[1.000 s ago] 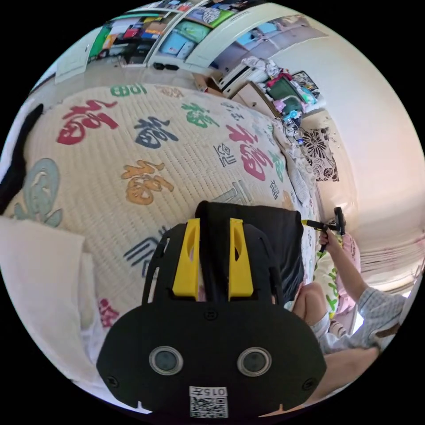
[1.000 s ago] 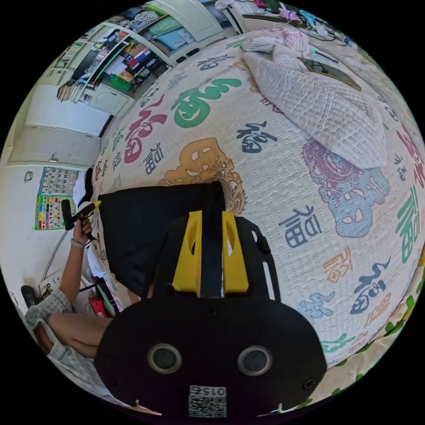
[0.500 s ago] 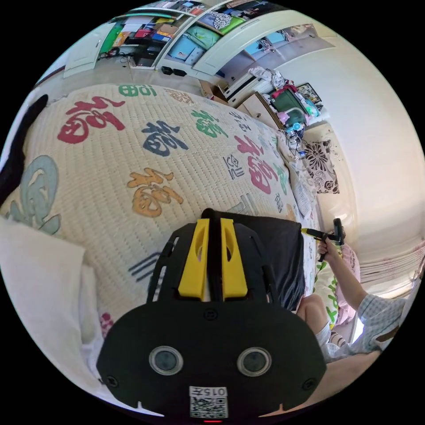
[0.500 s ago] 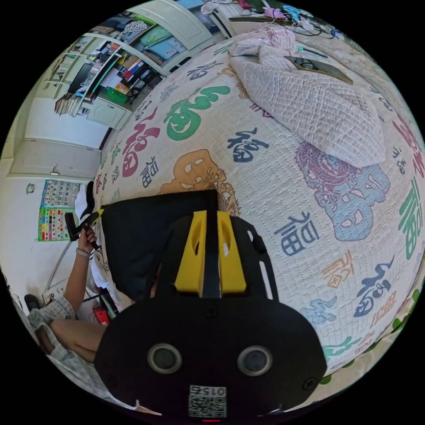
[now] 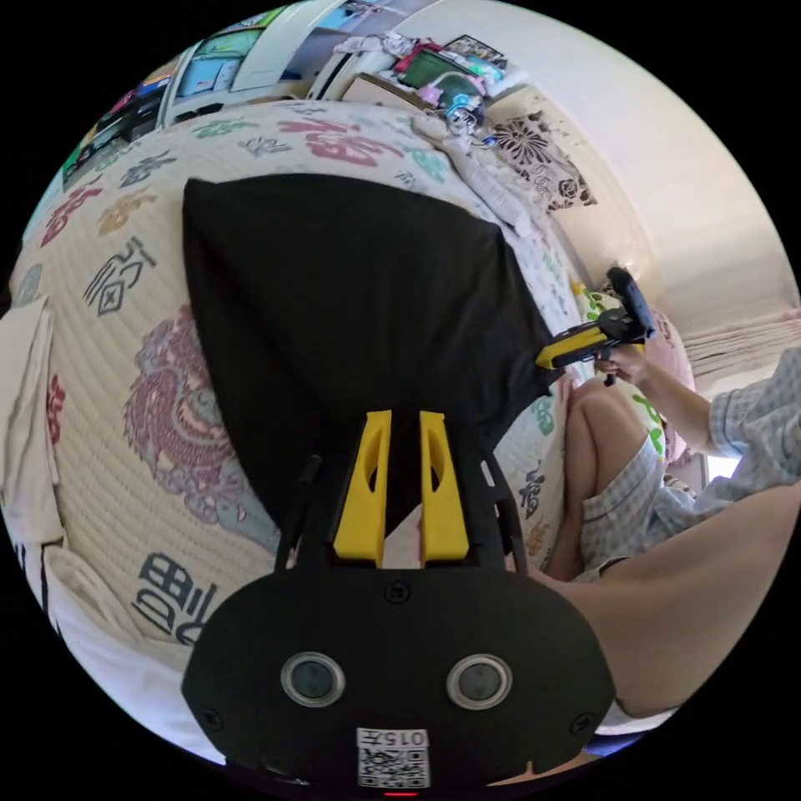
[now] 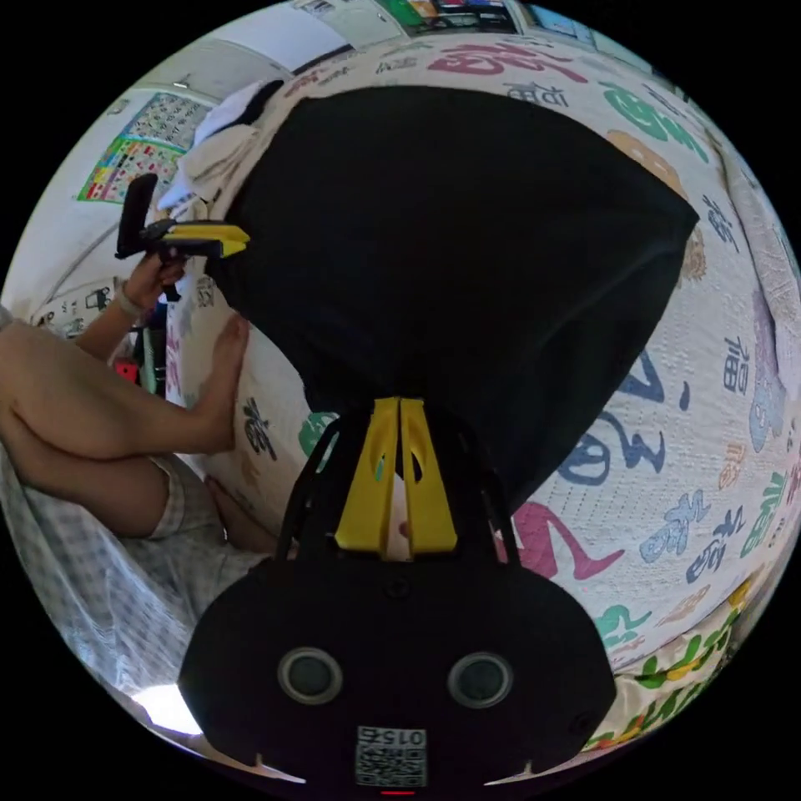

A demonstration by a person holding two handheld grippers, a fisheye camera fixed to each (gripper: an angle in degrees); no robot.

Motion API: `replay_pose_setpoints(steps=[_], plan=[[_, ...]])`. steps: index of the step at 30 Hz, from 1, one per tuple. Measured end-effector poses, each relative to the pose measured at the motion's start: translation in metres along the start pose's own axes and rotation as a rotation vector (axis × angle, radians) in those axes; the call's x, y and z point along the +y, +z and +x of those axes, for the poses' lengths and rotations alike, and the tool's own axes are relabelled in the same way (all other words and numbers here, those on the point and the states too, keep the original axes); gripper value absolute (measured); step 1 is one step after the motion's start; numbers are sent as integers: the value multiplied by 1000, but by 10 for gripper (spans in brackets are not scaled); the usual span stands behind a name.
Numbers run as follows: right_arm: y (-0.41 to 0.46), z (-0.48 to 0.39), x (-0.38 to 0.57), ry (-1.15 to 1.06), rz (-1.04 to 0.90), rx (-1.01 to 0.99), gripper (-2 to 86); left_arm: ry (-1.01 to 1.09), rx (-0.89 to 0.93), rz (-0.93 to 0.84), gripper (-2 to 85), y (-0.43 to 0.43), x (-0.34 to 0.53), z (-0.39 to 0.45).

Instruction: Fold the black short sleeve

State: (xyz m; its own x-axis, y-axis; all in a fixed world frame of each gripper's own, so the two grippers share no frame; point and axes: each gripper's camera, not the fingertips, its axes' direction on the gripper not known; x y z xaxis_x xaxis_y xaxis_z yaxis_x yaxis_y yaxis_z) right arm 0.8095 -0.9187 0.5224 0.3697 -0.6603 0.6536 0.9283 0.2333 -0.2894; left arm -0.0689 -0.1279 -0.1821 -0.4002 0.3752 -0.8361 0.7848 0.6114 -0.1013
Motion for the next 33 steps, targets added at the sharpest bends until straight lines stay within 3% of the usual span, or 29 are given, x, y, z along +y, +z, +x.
replay_pose_setpoints(steps=[7, 11, 15, 23, 25, 28, 33], plan=[[-11, -4, -19, 68, 62, -68, 13, -178, 44, 108, 52, -21, 52, -40], [-55, -31, -90, -73, 209, -42, 71, -354, -31, 217, 74, -42, 103, -62], [-64, -72, -185, -296, 248, 3, 62, -396, -8, 211, 82, -24, 123, -74], [-3, -164, -391, -438, 33, 145, 84, -400, 61, 233, 73, 10, 130, -93], [9, -170, -412, -413, 21, 223, 64, -389, 66, 234, 68, 16, 131, -98], [26, -175, -429, -429, -119, 205, 23, -379, 61, 237, 57, 25, 134, -104], [19, -173, -437, -442, -143, 169, -5, -387, 171, 268, 8, 40, 149, -125]])
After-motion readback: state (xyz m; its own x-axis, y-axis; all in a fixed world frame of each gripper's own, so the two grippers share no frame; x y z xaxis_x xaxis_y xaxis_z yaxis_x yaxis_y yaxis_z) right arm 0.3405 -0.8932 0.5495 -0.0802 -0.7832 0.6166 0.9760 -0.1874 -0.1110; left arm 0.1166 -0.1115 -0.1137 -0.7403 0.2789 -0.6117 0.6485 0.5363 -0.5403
